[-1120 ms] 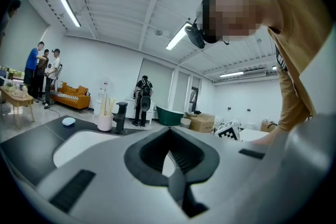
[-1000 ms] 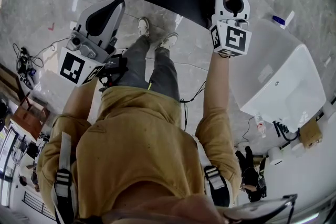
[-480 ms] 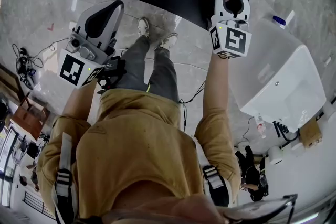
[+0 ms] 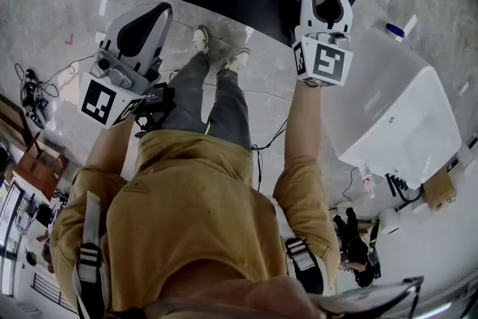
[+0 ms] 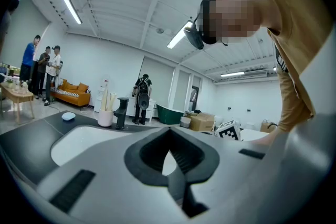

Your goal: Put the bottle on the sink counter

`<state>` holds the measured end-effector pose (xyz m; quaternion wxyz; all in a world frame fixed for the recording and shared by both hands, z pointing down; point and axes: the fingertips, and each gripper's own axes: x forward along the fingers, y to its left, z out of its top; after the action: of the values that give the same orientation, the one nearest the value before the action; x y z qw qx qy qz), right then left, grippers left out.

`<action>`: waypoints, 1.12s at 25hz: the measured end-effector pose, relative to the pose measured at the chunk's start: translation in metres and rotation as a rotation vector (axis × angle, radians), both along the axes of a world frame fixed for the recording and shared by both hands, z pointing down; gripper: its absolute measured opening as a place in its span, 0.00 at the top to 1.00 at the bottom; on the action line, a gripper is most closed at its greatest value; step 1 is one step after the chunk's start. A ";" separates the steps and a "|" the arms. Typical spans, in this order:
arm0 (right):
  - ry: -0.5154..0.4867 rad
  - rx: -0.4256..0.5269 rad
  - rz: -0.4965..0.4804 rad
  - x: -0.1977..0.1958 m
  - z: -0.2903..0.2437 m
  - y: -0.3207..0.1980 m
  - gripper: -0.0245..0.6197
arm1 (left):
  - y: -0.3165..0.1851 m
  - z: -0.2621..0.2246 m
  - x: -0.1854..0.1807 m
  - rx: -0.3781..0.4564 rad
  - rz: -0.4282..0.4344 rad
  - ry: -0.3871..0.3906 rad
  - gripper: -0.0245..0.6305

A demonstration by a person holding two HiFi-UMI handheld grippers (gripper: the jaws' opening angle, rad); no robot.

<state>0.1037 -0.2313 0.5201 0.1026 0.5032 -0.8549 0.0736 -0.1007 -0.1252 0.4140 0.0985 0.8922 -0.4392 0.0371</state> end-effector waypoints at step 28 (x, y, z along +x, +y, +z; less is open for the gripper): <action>0.003 0.059 0.029 -0.001 -0.005 -0.004 0.75 | 0.002 0.008 -0.001 -0.009 0.000 0.007 0.96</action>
<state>0.1023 -0.2353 0.5154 0.0877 0.5184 -0.8492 0.0490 -0.1019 -0.1231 0.4220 0.1041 0.8919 -0.4386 0.0359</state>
